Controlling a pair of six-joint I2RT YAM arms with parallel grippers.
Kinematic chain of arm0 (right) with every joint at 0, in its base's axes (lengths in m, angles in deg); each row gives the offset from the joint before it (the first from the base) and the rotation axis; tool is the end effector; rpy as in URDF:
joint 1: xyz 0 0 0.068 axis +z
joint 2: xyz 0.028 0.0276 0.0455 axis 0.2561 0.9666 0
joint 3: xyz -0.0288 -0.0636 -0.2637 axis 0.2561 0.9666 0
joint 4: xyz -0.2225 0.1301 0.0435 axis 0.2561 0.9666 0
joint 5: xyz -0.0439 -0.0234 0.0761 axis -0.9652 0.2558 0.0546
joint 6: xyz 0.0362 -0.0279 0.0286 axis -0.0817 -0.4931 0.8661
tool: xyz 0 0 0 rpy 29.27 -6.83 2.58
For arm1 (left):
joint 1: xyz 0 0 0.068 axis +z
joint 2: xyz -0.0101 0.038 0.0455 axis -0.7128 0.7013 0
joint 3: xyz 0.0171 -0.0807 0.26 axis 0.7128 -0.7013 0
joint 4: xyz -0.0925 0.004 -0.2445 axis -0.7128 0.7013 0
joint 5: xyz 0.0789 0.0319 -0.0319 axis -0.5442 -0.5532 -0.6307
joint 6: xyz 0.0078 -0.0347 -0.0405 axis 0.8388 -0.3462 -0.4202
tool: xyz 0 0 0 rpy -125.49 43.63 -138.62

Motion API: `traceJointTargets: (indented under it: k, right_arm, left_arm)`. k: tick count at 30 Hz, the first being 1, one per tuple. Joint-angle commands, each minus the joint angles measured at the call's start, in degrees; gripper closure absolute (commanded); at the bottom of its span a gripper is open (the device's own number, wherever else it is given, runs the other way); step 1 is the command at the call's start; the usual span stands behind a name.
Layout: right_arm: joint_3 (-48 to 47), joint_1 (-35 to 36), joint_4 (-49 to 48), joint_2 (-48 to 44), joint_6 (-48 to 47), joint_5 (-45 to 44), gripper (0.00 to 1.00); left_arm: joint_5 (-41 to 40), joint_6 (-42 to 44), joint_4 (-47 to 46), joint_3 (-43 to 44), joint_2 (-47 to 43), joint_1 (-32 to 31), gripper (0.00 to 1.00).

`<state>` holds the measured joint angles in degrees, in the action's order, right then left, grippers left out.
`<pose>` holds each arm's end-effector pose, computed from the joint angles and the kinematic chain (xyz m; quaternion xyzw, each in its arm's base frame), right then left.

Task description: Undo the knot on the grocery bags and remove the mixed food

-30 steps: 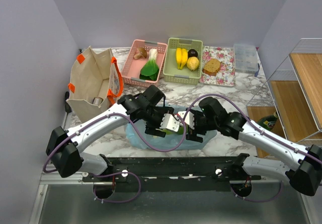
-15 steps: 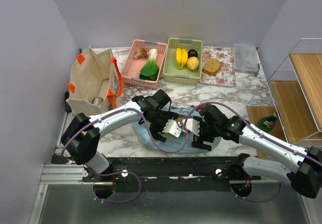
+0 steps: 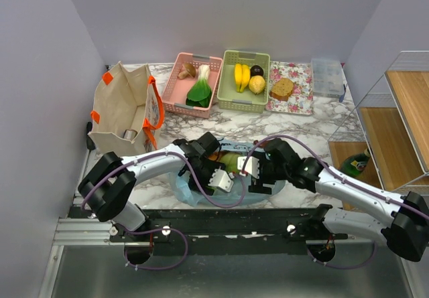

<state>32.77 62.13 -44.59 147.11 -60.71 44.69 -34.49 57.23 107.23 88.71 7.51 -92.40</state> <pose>0.1337 0.1582 0.2172 -0.6768 0.6352 0.1409 0.3444 0.1710 -0.2031 0.1745 0.8090 0.5429 -0.1786 0.1374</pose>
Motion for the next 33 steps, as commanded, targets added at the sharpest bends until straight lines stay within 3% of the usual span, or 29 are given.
traceJointTargets:
  k: [1, 6, 7, 12, 19, 33]
  right_arm:
    - [0.6, 0.4, -2.9, 0.4, -0.2, -1.4, 0.13]
    - [-0.5, 0.4, -2.4, -1.6, 1.4, -0.4, 0.13]
    - [-0.7, 0.3, -2.4, -2.1, 1.7, 0.2, 0.12]
    - [-2.2, 0.4, -2.9, -2.7, 3.3, 1.8, 0.12]
    - [-3.9, 0.3, -4.6, -4.0, 6.4, 3.9, 0.08]
    - [-4.8, 0.4, -7.7, -4.7, 8.4, 3.5, 0.06]
  left_arm:
    - [-4.9, 1.1, -0.4, -3.7, 0.1, 1.0, 0.47]
    - [-0.3, -0.5, 2.0, -2.4, -8.4, 1.0, 0.98]
    - [0.6, -0.9, 1.9, -2.3, -10.3, 1.0, 1.00]
    - [4.2, -0.9, 1.8, -1.2, -18.9, 1.0, 1.00]
    - [10.4, -7.7, -6.1, 0.6, -28.8, 0.9, 1.00]
    - [11.1, -35.9, -18.3, 15.6, -28.9, -1.0, 1.00]
